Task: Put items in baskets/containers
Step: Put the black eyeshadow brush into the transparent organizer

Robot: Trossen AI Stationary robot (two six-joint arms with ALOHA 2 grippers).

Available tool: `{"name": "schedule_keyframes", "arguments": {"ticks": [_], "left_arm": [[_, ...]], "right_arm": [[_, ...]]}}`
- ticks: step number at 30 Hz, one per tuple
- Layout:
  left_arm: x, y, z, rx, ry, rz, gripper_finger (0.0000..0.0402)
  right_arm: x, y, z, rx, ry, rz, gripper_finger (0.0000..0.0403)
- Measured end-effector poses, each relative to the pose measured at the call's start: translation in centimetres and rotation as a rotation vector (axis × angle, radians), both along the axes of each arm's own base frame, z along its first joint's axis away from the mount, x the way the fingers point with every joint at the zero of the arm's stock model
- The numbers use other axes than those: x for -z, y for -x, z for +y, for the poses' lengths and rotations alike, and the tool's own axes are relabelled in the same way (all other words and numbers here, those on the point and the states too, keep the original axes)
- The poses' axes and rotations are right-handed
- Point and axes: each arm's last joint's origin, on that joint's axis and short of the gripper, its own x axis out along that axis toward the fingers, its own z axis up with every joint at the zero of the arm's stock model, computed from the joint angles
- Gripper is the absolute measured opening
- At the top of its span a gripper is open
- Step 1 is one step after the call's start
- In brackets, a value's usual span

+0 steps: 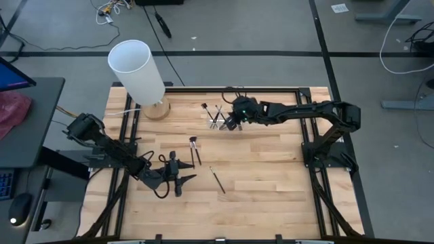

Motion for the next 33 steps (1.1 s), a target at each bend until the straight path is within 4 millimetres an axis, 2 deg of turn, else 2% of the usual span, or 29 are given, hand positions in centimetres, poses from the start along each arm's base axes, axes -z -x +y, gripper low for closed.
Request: {"name": "schedule_keyframes", "arguments": {"ticks": [5,9,13,17,21,25,29,33], "left_arm": [[0.0,0.0,0.0,0.0,0.0,0.001,0.0186],[0.0,0.0,0.0,0.0,-0.002,0.003,0.0186],[0.1,0.0,0.0,0.0,-0.003,0.005,0.0186],[0.1,0.0,0.0,-0.005,0.011,0.004,0.0186],[0.1,0.0,0.0,-0.005,0.009,0.009,0.0186],[0.1,0.0,0.0,-0.005,0.009,0.01,0.0186],[0.2,0.0,0.0,-0.009,0.021,0.008,0.0186],[0.2,0.1,0.1,-0.011,0.026,0.013,0.0186]], "right_arm": [[-1.4,-0.4,0.5,-0.045,0.058,-0.089,0.0164],[-3.2,-0.6,2.4,-0.109,0.096,-0.162,0.0159],[-4.3,-1.2,6.5,-0.221,0.136,-0.225,0.0148],[-4.3,-1.8,12.3,-0.349,0.18,-0.267,0.0135],[-2.9,-1.6,18.1,-0.467,0.222,-0.231,0.0123],[0.2,-1.8,22.4,-0.536,0.147,-0.218,0.0114],[4.3,-2.9,24.7,-0.529,0.054,-0.234,0.0118],[8.4,-3.4,25.1,-0.532,0.061,-0.144,0.0156]]}}
